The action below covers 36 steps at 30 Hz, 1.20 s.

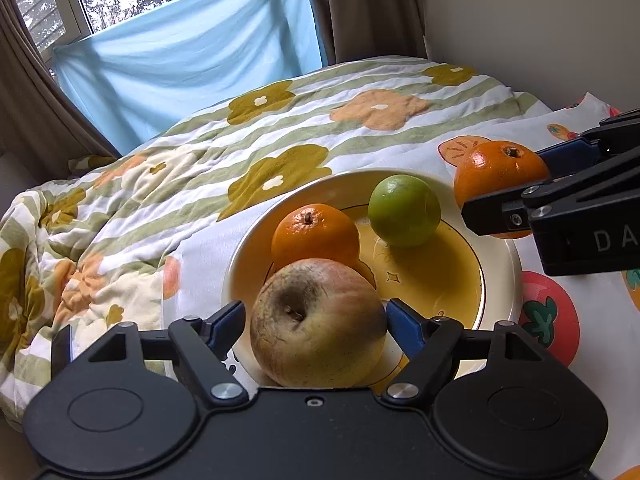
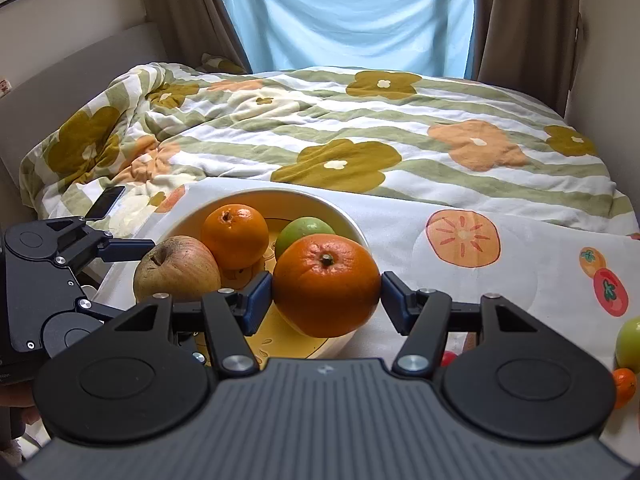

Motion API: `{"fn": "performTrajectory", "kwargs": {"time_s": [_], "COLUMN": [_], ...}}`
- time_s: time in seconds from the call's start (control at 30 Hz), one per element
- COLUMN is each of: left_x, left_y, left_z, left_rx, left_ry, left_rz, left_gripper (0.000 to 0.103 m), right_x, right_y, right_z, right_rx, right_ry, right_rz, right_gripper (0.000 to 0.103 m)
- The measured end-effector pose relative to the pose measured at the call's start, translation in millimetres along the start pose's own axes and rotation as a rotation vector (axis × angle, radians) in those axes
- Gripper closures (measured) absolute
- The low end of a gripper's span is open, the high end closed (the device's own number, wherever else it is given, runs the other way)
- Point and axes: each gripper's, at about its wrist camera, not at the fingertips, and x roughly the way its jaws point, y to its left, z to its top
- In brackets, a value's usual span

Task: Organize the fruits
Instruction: 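Open the left tool to set the apple in the bowl while the right tool releases the orange, then withdraw both open tools from the bowl toward the kiwi and cherry tomato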

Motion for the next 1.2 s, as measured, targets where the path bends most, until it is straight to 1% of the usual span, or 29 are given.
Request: {"fn": "performTrajectory", "kwargs": {"time_s": [0.03, 0.07, 0.13, 0.37, 0.47, 0.63, 0.83, 1.0, 1.03, 1.1, 1.13, 1.17, 1.2], "left_x": [-2.5, -5.4, -10.7, -22.0, -28.1, -37.2, -36.8, -37.0, -37.3, -37.7, -37.9, -38.3, -38.8], "left_y": [-0.4, -0.3, 1.1, 1.8, 3.0, 5.1, 4.6, 5.2, 5.6, 5.7, 5.4, 4.9, 4.6], "left_z": [0.3, 0.0, -1.1, -14.9, -20.7, -29.2, -36.2, -36.8, -37.0, -37.3, -37.3, -37.5, -37.6], "left_rx": [0.004, 0.005, -0.003, -0.036, -0.046, -0.084, -0.112, -0.122, -0.120, -0.116, -0.113, -0.111, -0.111], "left_ry": [-0.010, -0.019, -0.028, -0.007, -0.007, -0.011, 0.012, 0.012, 0.012, 0.011, 0.011, 0.011, 0.011], "left_rz": [0.011, 0.013, 0.005, -0.027, -0.025, -0.026, -0.037, -0.037, -0.037, -0.032, -0.028, -0.022, -0.019], "left_gripper": [0.007, 0.003, 0.003, 0.003, 0.003, 0.003, 0.003, 0.003, 0.003, 0.003, 0.003, 0.003, 0.003], "right_x": [0.0, 0.0, 0.0, 6.9, 12.5, 21.6, 36.9, 38.0, 36.6, 30.2, 26.9, 23.6, 20.7], "right_y": [-0.1, -0.1, -0.4, 4.9, 10.0, 22.4, 28.3, 28.6, 28.4, 28.0, 27.8, 27.2, 26.1], "right_z": [0.2, 0.2, 0.6, -0.5, -2.9, -7.5, -12.2, -15.0, -15.5, -14.1, -13.7, -13.6, -13.2], "right_rx": [-0.001, -0.001, -0.005, -0.021, -0.034, -0.112, -0.146, -0.163, -0.161, -0.161, -0.162, -0.162, -0.162], "right_ry": [0.001, 0.001, 0.007, 0.031, 0.044, 0.048, 0.071, 0.083, 0.073, 0.036, 0.020, 0.006, -0.001], "right_rz": [0.000, 0.000, 0.003, 0.025, 0.036, 0.085, 0.083, 0.088, 0.089, 0.078, 0.069, 0.064, 0.070], "right_gripper": [0.029, 0.029, 0.029, 0.029, 0.029, 0.029, 0.029, 0.028, 0.028, 0.019, 0.006, 0.000, 0.000]}}
